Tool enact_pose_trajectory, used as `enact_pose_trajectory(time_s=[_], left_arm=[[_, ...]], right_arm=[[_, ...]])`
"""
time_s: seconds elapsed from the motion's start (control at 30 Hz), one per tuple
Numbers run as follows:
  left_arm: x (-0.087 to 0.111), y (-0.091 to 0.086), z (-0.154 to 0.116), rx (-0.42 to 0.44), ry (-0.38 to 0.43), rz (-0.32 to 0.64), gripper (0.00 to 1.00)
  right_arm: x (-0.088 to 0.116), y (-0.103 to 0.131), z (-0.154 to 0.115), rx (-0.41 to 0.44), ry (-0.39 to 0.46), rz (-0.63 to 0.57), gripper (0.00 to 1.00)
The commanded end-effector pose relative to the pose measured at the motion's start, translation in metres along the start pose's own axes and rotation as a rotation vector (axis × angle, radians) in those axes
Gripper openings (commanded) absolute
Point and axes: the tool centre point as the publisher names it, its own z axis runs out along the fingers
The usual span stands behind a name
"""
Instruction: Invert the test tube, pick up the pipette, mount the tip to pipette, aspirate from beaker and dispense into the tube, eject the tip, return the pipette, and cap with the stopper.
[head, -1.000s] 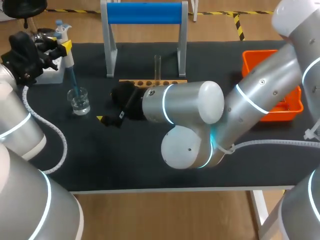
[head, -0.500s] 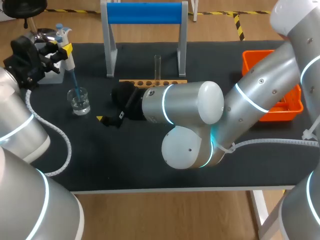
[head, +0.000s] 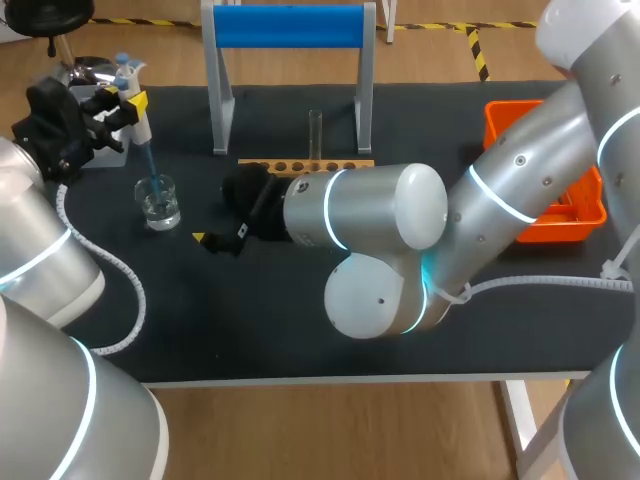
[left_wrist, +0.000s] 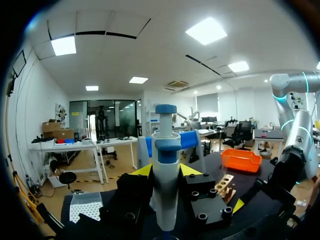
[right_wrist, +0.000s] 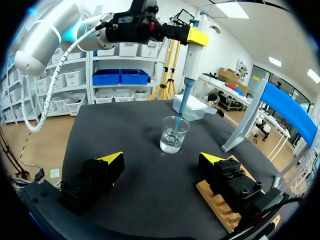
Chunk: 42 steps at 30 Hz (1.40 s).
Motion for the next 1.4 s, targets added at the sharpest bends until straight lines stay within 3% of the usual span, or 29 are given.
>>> enact_pose_trajectory(time_s=[0.03, 1.4], left_arm=[[-0.0006, 0.0025, 0.0031, 0.005, -0.007, 0.001, 0.0], [-0.005, 0.0108, 0.0021, -0.003, -0.022, -0.003, 0.0]], right_arm=[[0.0001, -0.0023, 0.0018, -0.006, 0.001, 0.001, 1.0], [0.0001, -0.0023, 0.0018, -0.006, 0.001, 0.001, 1.0]])
